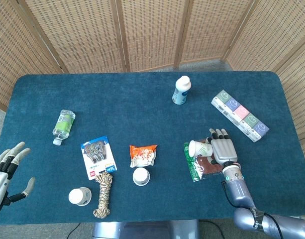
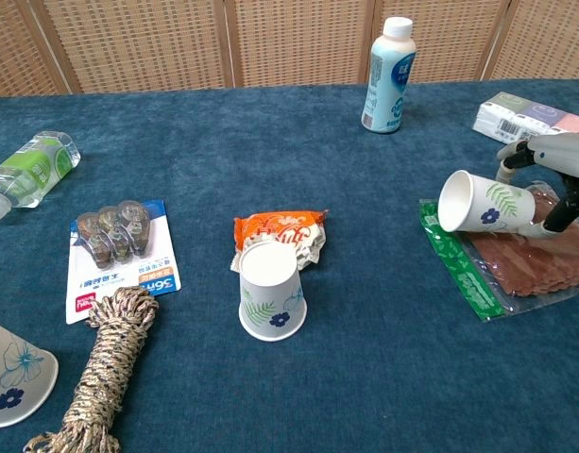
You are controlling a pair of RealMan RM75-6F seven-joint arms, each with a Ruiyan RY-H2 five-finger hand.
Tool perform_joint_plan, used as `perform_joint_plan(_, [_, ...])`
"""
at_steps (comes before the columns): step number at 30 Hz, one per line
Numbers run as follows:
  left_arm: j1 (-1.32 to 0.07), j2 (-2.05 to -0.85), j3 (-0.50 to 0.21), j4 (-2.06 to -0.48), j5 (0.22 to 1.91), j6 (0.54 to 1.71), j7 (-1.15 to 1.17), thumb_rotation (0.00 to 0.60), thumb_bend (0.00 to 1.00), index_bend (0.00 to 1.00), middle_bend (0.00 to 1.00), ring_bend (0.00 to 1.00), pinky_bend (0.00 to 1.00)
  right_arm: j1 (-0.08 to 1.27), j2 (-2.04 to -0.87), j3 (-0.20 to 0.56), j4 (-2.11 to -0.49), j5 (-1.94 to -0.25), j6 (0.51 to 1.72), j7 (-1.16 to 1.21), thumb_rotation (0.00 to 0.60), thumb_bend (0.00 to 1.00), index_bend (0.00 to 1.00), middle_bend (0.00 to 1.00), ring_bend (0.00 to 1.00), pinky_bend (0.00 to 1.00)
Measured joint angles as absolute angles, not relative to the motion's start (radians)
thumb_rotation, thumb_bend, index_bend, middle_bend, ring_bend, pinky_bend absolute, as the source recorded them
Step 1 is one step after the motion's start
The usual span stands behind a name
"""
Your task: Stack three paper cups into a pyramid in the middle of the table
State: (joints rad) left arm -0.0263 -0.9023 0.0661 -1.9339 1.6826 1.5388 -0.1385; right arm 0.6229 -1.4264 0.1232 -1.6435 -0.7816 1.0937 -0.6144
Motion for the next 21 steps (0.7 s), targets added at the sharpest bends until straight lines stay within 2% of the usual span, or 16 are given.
perform_joint_plan(21, [-0.031, -0.897, 0.058, -1.949, 1.673, 1.533, -0.12, 0.369, 0.51, 0.08, 0.0, 0.0, 0.0, 0.614, -1.345, 0.065, -1.644, -0.949, 1.192, -0.751, 0.6, 0.38, 0.43, 0.0, 0.0, 0.04])
